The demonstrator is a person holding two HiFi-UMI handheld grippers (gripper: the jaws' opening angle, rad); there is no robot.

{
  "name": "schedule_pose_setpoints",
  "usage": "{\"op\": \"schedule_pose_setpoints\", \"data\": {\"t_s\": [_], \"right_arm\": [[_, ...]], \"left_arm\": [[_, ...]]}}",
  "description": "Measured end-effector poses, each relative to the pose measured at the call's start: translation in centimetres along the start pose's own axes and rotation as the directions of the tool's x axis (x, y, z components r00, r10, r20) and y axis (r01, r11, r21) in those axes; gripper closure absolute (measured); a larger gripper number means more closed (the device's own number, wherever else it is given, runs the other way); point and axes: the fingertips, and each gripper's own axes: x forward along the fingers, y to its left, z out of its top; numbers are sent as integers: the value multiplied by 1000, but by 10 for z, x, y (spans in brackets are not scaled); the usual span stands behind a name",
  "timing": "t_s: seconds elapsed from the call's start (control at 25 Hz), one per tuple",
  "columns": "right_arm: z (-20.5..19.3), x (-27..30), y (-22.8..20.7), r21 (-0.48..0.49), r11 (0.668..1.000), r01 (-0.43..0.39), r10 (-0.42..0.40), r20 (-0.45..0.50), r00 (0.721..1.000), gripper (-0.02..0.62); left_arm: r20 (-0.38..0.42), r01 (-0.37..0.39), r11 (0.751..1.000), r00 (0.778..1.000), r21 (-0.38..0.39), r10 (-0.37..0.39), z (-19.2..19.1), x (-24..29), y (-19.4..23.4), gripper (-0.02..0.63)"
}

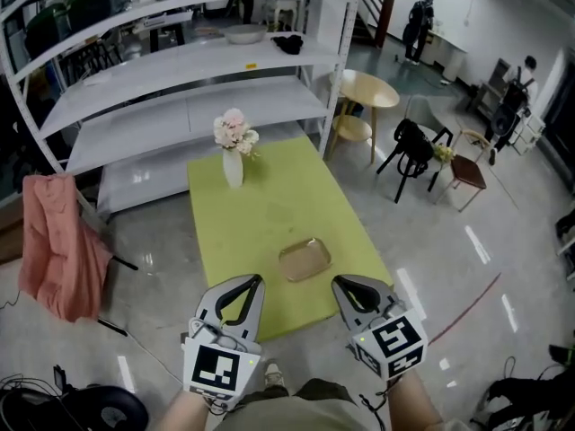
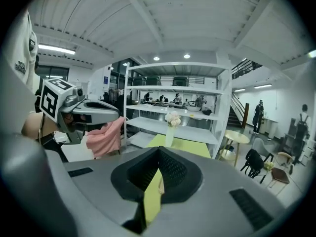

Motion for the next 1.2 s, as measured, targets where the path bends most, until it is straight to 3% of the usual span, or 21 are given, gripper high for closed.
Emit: {"op": "schedule_pose_setpoints", "data": {"t_s": [0.28, 0.52, 0.68, 1.2], "right_arm": [[-30, 38, -21, 1, 998, -63, 63, -77, 995, 589], [-63, 75, -31, -21, 985, -172, 164, -195, 967, 565], [-90, 102, -35, -30, 971, -238, 222, -272, 936, 518], [-179, 168, -26, -75, 906, -418, 341, -456, 822, 462]], "left_arm": [[-84, 0, 999, 996, -36, -3, -39, 38, -1, 600], [-157, -17, 996, 988, -86, 3, -67, 67, 0, 600], [-171, -36, 988, 985, -152, 10, -86, 84, 3, 600], [-341, -62, 981, 940, -184, -4, -168, 129, 0, 600]]}}
